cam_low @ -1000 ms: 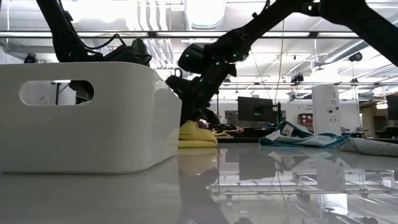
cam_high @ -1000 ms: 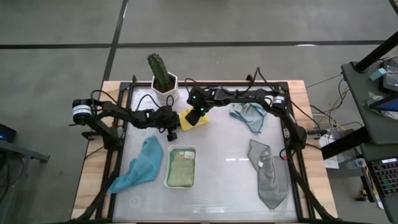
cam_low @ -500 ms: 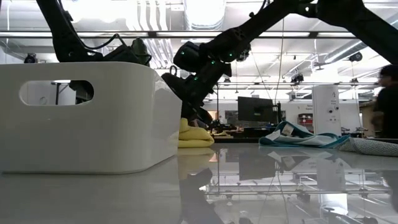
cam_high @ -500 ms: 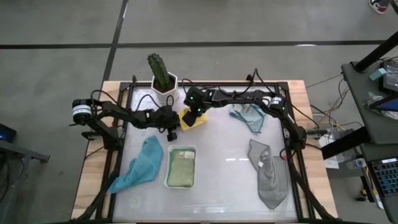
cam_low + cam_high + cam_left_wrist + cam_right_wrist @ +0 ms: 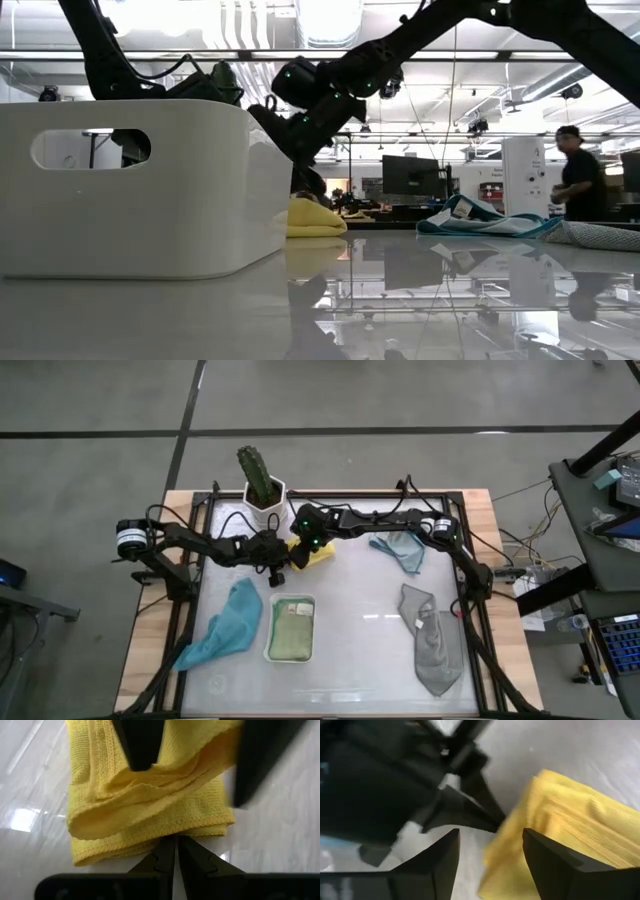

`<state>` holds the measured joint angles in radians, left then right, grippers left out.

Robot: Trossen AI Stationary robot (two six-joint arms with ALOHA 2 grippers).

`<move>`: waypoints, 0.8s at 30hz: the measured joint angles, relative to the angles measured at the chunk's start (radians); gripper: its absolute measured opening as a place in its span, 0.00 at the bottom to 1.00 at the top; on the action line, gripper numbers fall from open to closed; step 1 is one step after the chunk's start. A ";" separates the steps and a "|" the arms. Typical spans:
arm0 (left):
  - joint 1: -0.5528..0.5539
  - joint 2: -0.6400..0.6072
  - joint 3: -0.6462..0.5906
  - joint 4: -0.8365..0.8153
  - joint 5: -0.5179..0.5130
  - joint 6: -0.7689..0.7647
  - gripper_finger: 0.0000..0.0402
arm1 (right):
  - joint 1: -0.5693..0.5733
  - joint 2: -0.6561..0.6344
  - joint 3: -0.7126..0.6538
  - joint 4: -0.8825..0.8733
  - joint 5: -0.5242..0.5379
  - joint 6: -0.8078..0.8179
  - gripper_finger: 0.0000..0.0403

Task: Fold microfiber towels
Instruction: Fold the yellow microfiber towel

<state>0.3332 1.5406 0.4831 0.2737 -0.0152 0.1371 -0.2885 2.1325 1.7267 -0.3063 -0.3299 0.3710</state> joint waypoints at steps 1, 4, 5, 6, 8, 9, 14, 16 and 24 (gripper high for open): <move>0.000 0.000 0.000 0.000 0.000 0.000 0.02 | 0.002 -0.002 0.000 0.002 -0.015 -0.015 0.52; 0.000 -0.002 0.000 -0.003 0.000 0.000 0.02 | 0.008 -0.010 0.010 -0.001 -0.067 -0.053 0.51; 0.000 -0.002 0.000 -0.003 0.000 0.000 0.02 | 0.008 -0.014 0.018 -0.008 -0.078 -0.067 0.51; 0.000 -0.002 0.000 -0.004 0.000 0.000 0.02 | 0.008 -0.021 0.024 -0.020 -0.085 -0.084 0.50; 0.000 -0.003 0.000 -0.004 0.000 -0.001 0.02 | 0.008 -0.037 0.032 -0.057 -0.090 -0.160 0.49; 0.000 -0.003 0.000 -0.005 0.000 -0.001 0.02 | 0.008 -0.048 0.034 -0.081 -0.090 -0.212 0.48; 0.000 -0.004 0.000 -0.010 0.000 0.000 0.02 | 0.009 -0.084 0.033 -0.270 -0.083 -0.567 0.45; 0.000 -0.004 0.001 -0.011 0.000 -0.001 0.02 | 0.014 -0.085 0.033 -0.312 -0.037 -0.660 0.44; 0.000 -0.004 0.001 -0.011 0.000 0.000 0.02 | 0.032 -0.066 -0.017 -0.183 0.110 -0.738 0.40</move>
<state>0.3332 1.5368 0.4839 0.2626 -0.0151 0.1368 -0.2560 2.0662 1.7098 -0.4888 -0.2197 -0.3672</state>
